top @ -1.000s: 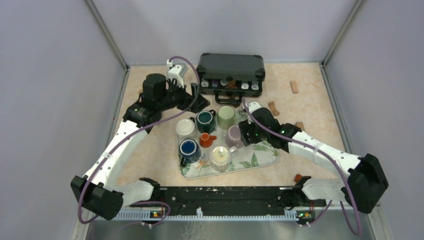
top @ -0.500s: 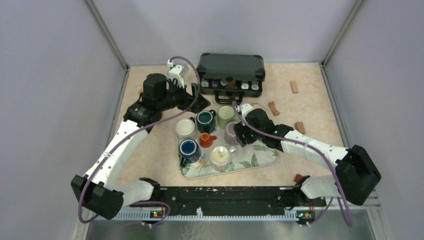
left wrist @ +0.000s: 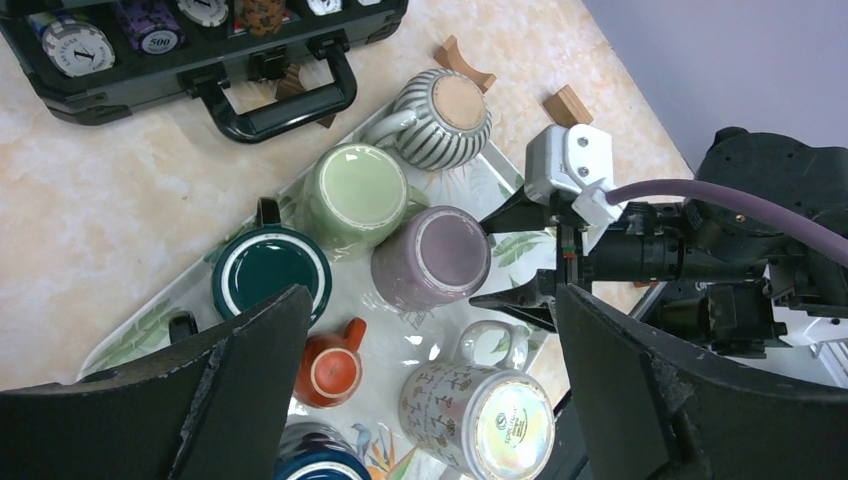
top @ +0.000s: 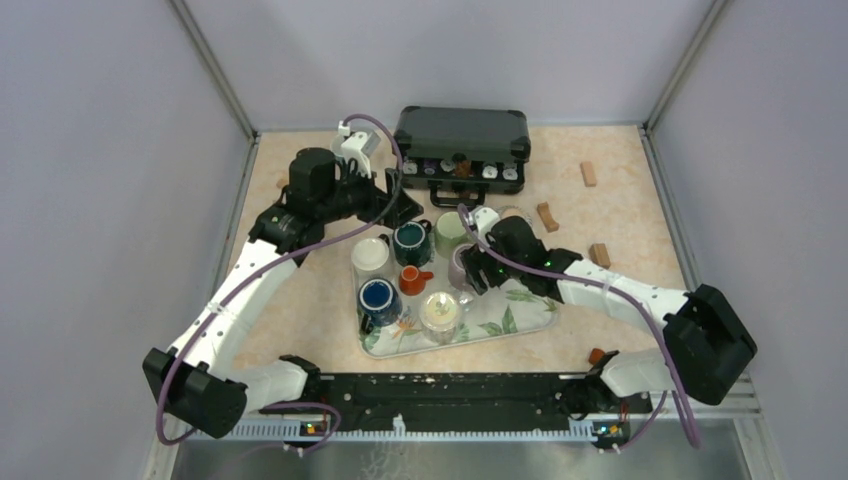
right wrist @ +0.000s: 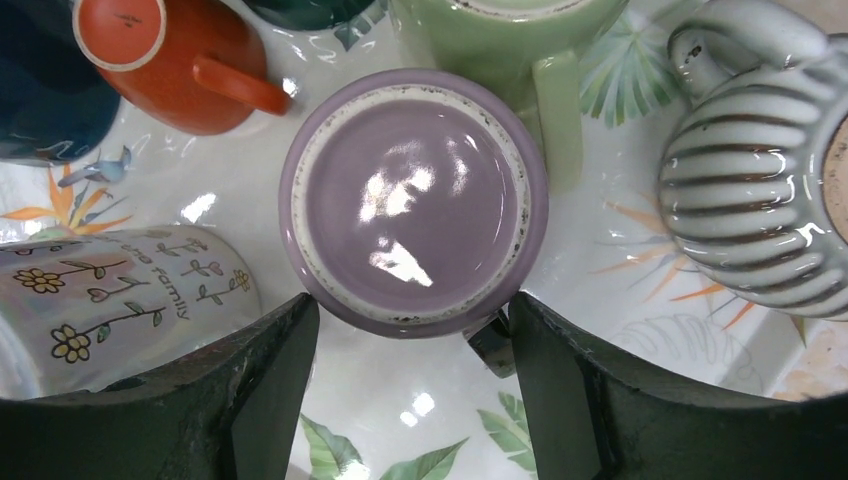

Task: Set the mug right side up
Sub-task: Turn over the cup on the tray.

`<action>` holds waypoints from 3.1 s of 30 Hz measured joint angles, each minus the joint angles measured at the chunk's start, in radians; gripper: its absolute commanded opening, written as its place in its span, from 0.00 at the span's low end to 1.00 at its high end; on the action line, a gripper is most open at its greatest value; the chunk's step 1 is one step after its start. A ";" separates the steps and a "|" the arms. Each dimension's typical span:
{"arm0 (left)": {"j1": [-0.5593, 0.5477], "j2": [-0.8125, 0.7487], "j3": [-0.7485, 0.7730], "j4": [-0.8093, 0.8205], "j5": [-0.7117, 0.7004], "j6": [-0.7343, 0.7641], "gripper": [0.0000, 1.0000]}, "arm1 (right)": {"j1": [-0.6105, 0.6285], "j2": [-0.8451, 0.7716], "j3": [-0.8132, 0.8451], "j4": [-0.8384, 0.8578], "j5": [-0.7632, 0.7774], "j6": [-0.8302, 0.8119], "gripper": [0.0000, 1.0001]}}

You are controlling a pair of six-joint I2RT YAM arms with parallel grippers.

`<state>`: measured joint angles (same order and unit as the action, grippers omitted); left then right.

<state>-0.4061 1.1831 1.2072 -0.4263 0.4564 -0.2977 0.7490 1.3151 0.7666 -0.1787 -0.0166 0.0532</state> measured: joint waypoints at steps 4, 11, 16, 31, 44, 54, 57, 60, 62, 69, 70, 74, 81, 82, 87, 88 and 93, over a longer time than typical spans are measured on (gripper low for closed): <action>0.000 0.000 -0.003 0.000 0.000 -0.001 0.99 | 0.000 0.016 0.000 -0.003 -0.011 0.006 0.63; -0.001 -0.001 -0.006 0.001 0.000 -0.007 0.99 | 0.021 0.010 0.000 -0.035 0.000 0.071 0.33; -0.001 -0.001 -0.007 0.001 0.000 -0.008 0.99 | 0.085 0.007 0.000 -0.099 0.077 0.135 0.31; -0.001 -0.001 -0.007 0.001 -0.001 -0.011 0.99 | 0.113 0.081 0.072 -0.157 0.175 0.219 0.41; -0.001 -0.001 -0.007 0.001 -0.005 -0.015 0.99 | 0.120 0.131 0.092 -0.174 0.209 0.222 0.18; -0.001 0.000 -0.009 0.003 -0.005 -0.023 0.99 | 0.121 0.026 0.027 -0.239 0.259 0.325 0.22; -0.001 0.000 -0.018 0.009 -0.005 -0.024 0.99 | 0.121 0.015 0.019 -0.251 0.260 0.347 0.29; -0.001 0.000 -0.026 0.008 -0.005 -0.029 0.99 | 0.122 0.017 0.019 -0.256 0.261 0.360 0.34; -0.001 0.000 -0.028 0.008 -0.005 -0.033 0.99 | 0.122 0.031 0.020 -0.257 0.264 0.361 0.36; -0.001 0.000 -0.032 0.008 -0.009 -0.038 0.99 | 0.122 0.091 0.029 -0.273 0.272 0.362 0.36; -0.001 0.000 -0.033 0.008 -0.010 -0.040 0.99 | 0.122 0.093 0.034 -0.277 0.274 0.362 0.36; -0.001 0.000 -0.037 0.008 -0.017 -0.041 0.99 | 0.122 0.095 0.055 -0.282 0.282 0.362 0.37; -0.001 -0.001 -0.042 0.008 -0.023 -0.049 0.99 | 0.122 0.097 0.073 -0.287 0.289 0.360 0.36; -0.001 -0.001 -0.043 0.009 -0.023 -0.049 0.99 | 0.122 0.100 0.073 -0.287 0.289 0.360 0.36; -0.001 -0.001 -0.055 0.008 -0.023 -0.052 0.99 | 0.122 0.117 0.073 -0.298 0.290 0.360 0.30; -0.001 -0.001 -0.056 0.009 -0.023 -0.053 0.99 | 0.122 0.121 0.074 -0.302 0.292 0.360 0.28; -0.001 -0.001 -0.058 0.009 -0.023 -0.060 0.99 | 0.122 0.121 0.076 -0.315 0.299 0.364 0.15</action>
<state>-0.4068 1.1820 1.1496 -0.4171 0.4335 -0.3576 0.8707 1.4364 0.8429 -0.4938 0.2821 0.4168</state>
